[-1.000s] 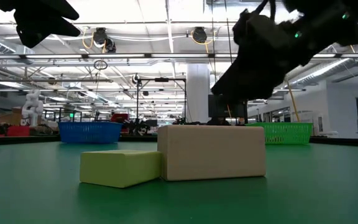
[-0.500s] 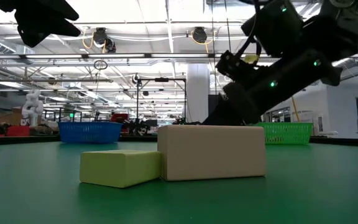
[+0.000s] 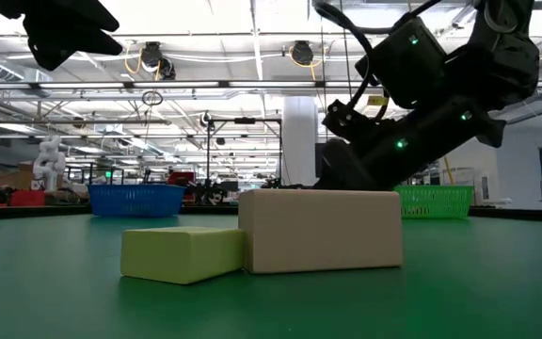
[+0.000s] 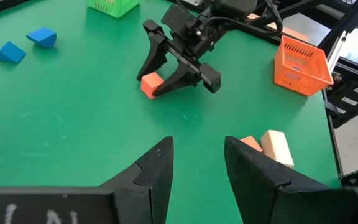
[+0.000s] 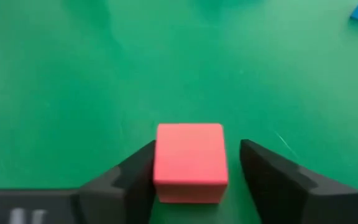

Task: Sort & place blocks by color
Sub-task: Put the top orange block into the green bin, then put the brown block into the black bin

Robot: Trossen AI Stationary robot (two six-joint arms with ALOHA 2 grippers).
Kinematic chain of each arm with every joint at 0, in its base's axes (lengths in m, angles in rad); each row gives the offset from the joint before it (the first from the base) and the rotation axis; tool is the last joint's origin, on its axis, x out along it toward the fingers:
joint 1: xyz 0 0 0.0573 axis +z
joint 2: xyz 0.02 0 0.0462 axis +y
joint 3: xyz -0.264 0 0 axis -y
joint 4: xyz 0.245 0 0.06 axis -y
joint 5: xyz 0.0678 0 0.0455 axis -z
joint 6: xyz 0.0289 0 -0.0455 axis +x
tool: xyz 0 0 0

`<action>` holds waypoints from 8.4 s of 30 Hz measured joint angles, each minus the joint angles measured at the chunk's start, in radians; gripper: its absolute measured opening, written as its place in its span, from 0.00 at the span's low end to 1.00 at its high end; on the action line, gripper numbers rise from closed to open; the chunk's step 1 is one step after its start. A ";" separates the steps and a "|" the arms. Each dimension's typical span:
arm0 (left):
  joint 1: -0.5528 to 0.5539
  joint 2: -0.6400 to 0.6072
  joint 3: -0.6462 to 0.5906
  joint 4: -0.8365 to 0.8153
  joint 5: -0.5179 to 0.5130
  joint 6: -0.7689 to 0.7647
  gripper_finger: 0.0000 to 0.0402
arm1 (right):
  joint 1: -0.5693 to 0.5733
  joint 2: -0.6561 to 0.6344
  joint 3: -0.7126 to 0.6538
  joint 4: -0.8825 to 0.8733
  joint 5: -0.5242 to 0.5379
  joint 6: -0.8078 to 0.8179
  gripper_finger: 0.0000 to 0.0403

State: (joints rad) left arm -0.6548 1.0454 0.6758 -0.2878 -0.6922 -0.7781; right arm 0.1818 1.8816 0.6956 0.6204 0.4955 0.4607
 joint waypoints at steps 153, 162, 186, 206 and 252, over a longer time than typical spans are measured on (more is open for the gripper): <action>0.110 0.238 0.001 0.375 0.063 0.172 0.36 | 0.389 0.102 0.046 0.368 -0.257 -0.239 0.53; 0.109 0.238 0.001 0.375 0.063 0.179 0.36 | 0.389 0.102 0.046 0.310 -0.257 -0.189 0.53; 0.109 0.237 0.001 0.373 0.062 0.173 0.36 | 0.389 0.237 0.175 0.309 -0.263 -0.215 0.49; 0.121 0.237 0.000 0.431 0.073 0.261 0.36 | 0.263 -0.028 0.171 0.009 -0.361 -0.183 0.28; 0.257 0.347 0.000 0.796 0.309 0.074 0.36 | 0.124 -0.307 0.172 -0.017 -0.081 -0.848 0.28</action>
State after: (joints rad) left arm -0.3977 1.3921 0.6759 0.5083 -0.3832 -0.7045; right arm 0.3061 1.5742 0.8677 0.6030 0.4145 -0.3869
